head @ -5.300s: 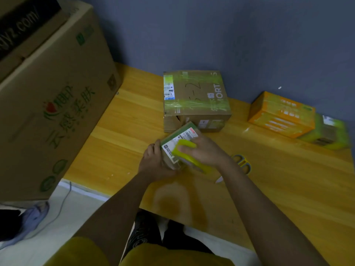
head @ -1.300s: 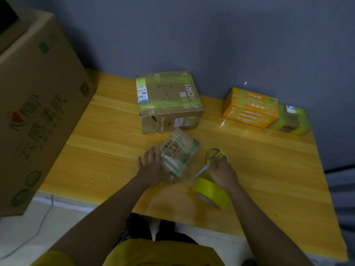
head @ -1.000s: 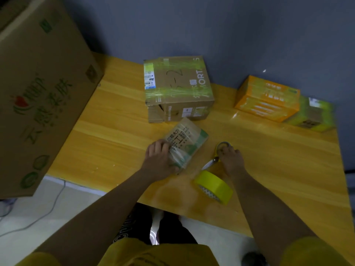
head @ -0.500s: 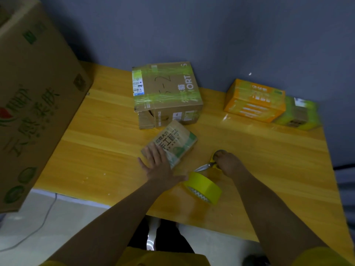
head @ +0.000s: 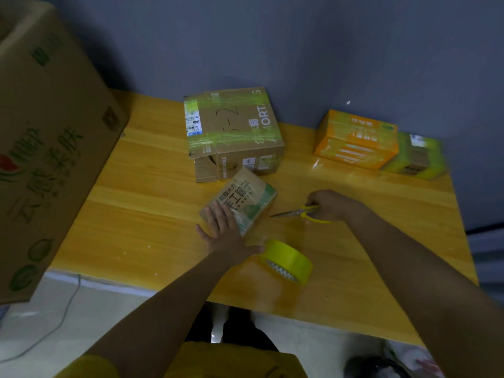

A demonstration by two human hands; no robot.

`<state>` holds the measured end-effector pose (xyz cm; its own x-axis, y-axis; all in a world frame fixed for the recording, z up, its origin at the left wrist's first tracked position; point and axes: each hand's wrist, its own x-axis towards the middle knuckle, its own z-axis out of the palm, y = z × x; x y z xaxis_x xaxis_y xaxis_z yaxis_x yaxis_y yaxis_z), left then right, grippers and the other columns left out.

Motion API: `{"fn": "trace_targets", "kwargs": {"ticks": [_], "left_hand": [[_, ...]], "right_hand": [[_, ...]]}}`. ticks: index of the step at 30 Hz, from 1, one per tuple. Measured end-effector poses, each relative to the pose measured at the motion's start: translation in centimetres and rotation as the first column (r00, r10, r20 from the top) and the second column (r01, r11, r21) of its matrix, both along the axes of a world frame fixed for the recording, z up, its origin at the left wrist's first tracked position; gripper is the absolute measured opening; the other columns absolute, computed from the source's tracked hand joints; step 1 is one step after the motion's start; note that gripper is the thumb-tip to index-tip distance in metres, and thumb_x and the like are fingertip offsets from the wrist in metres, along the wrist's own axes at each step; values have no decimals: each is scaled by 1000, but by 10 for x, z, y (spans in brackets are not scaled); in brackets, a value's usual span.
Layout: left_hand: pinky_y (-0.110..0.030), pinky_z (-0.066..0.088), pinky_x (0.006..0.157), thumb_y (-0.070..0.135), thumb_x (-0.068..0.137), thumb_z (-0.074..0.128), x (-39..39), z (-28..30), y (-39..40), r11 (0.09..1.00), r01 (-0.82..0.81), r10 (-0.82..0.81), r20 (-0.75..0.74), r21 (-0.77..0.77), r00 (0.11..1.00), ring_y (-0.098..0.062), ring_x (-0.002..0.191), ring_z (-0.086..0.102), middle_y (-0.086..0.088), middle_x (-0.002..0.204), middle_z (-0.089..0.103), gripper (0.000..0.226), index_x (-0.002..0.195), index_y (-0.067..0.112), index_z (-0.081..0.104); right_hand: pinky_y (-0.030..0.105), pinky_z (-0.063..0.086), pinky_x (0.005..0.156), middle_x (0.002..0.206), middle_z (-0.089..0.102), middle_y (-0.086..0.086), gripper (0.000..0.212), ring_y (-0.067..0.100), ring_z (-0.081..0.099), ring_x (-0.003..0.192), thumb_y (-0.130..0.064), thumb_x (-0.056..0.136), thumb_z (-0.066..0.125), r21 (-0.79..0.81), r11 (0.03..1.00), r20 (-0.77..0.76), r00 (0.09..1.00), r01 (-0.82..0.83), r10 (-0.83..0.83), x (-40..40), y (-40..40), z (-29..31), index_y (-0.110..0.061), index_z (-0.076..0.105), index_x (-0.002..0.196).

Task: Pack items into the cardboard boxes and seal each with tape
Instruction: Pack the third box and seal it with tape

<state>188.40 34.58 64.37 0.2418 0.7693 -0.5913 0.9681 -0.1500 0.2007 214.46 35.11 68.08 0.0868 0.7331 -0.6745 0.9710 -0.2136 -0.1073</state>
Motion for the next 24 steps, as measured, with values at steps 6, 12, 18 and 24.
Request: {"fn": "trace_targets", "kwargs": {"ticks": [6,12,18,24], "left_hand": [[-65,-5,111,73,66,67,-13,0,7,998,60,-60,0,15,998,-34,140,-32,-14,151,-36,141,143,5,-30],[-66,0,111,63,79,63,-22,0,9,987,137,-135,-27,85,990,-35,143,-25,-14,154,-30,125,146,5,-26],[-67,3,110,62,81,60,-19,-7,9,987,118,-114,-39,112,993,-36,143,-23,-15,155,-29,122,146,4,-25],[-67,9,111,47,97,45,-19,-9,7,979,103,-96,-47,177,994,-34,146,-16,-14,157,-23,91,150,6,-17]], "right_hand": [[34,44,72,119,61,11,64,29,60,95,-55,83,65,-307,935,55,978,-177,203,-31,39,21,-2,59,118],[26,33,60,79,50,-5,21,16,44,67,-35,97,55,-359,865,-61,933,-352,354,-70,61,27,-26,55,78],[30,26,59,64,32,-2,43,15,26,58,-38,89,66,-278,864,-67,905,-421,420,-64,69,16,-21,37,62],[26,32,56,75,46,-7,40,9,39,64,-49,76,77,-298,905,-104,953,-304,286,-50,57,25,-23,46,70]]}}
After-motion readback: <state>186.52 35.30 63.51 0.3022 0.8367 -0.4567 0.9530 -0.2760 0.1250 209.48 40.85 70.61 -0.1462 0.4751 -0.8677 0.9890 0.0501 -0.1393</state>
